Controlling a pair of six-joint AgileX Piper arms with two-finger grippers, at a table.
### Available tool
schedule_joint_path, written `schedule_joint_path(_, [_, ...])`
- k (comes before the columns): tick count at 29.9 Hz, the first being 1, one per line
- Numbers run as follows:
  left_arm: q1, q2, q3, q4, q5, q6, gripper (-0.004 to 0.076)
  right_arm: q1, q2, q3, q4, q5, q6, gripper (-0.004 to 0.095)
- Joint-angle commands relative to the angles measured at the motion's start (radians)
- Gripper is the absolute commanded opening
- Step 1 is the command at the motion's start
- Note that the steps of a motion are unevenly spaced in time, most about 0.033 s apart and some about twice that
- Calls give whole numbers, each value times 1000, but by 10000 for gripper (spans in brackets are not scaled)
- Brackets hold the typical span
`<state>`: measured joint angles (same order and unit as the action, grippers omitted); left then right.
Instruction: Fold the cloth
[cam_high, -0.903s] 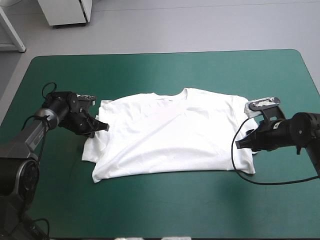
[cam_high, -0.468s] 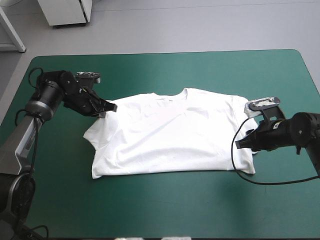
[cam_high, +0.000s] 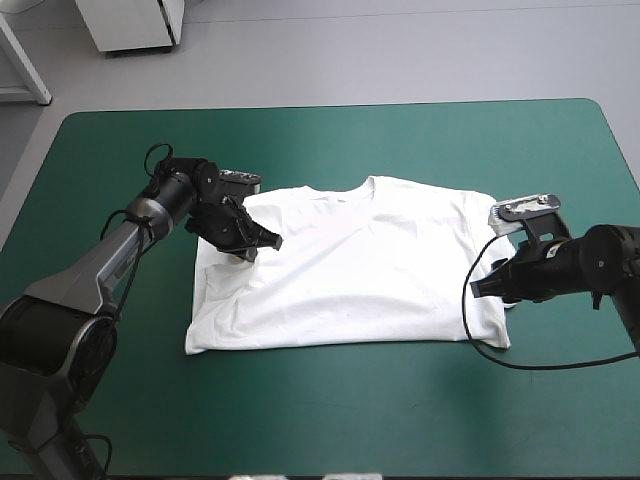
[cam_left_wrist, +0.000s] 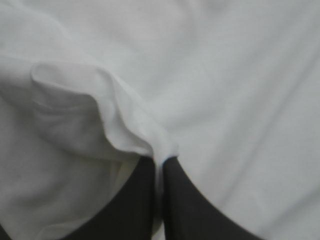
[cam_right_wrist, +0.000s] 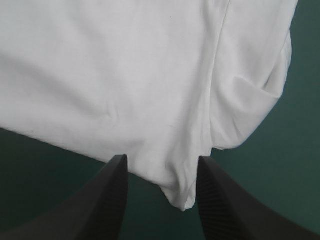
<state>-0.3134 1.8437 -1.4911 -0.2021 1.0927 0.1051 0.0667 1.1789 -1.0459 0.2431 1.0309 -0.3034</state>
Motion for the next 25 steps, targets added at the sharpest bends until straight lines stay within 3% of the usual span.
schedule_joint_path(1, [-5,-17,-29,-8,-32,-4,-9,1,-19,-34,15,-27,-5,414])
schedule_joint_path(7, [-5,6,-33,19,-37,21,-9,1,-19,-34,14,-27,-5,414])
schedule_joint_path(13, [-5,-42,-87,82,36,15,3,1,-19,-34,0,-29,-5,414])
schedule_joint_path(16, [-5,-55,-128,89,107,15,95,1,-19,-36,-22,-37,-5,415])
schedule_joint_path(22, [-7,-118,-184,74,146,15,370,1,-9,-93,-125,-58,45,415])
schedule_joint_path(25, [-7,-169,-216,53,156,15,440,1,39,-132,-198,-65,79,417])
